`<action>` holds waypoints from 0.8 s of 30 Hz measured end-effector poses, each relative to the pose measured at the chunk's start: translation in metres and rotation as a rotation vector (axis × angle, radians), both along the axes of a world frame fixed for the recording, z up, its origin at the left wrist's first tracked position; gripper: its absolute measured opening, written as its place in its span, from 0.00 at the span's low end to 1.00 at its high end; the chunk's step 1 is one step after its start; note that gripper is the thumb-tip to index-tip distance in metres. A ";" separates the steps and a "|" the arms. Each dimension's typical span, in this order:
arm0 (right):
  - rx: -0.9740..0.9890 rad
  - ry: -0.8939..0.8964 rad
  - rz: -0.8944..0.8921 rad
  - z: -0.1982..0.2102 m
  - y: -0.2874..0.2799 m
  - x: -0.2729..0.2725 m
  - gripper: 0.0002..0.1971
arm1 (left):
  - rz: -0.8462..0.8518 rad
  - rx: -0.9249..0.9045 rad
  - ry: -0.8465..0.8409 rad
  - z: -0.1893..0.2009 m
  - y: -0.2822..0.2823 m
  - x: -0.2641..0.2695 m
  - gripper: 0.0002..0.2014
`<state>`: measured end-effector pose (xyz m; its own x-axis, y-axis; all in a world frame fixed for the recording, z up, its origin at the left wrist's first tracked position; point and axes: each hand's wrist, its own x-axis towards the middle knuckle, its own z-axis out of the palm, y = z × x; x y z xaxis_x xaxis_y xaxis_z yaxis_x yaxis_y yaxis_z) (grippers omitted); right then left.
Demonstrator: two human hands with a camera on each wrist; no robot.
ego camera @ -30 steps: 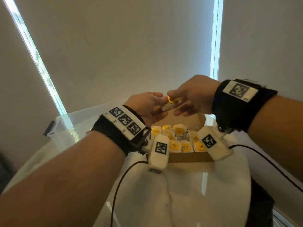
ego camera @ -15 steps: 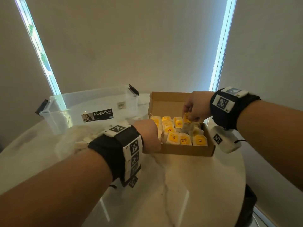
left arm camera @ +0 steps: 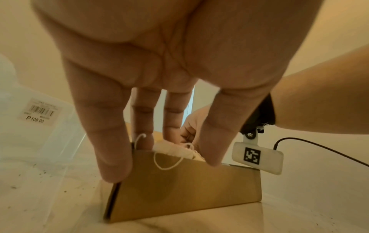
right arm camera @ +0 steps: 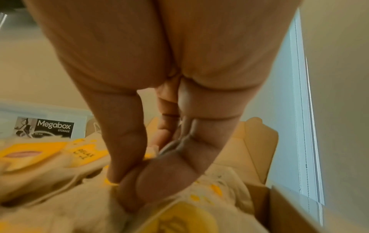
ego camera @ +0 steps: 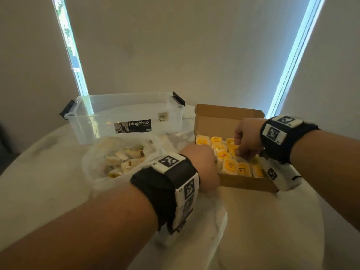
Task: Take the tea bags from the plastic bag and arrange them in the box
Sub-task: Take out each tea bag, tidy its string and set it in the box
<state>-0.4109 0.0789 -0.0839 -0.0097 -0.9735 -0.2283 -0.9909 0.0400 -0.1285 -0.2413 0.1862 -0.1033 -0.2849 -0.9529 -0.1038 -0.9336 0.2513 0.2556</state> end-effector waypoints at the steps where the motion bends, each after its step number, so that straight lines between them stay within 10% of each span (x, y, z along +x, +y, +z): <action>1: 0.020 -0.010 -0.013 0.000 0.000 0.001 0.10 | -0.004 0.004 0.003 0.001 0.000 0.000 0.12; 8: -0.120 0.085 -0.012 0.043 0.021 0.016 0.13 | -0.030 -0.069 0.129 0.021 0.009 0.013 0.14; 12: -0.203 0.002 0.136 0.075 0.053 0.062 0.10 | 0.174 -0.065 0.418 0.053 0.008 0.060 0.10; 17: -0.145 -0.302 0.340 0.069 0.089 0.147 0.03 | 0.497 -0.166 0.320 0.066 0.006 0.147 0.13; 20: -0.073 -0.218 0.335 0.049 0.092 0.188 0.14 | 0.664 -0.104 0.176 0.045 0.010 0.187 0.17; 24: -0.077 -0.039 0.283 0.026 0.084 0.205 0.25 | 0.790 0.092 0.380 0.013 0.011 0.213 0.20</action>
<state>-0.2055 0.1625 -0.0581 0.2718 -0.9508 -0.1483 -0.9556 -0.2485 -0.1585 -0.0283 0.1974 -0.0901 0.4225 -0.8787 -0.2224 -0.6737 -0.4686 0.5715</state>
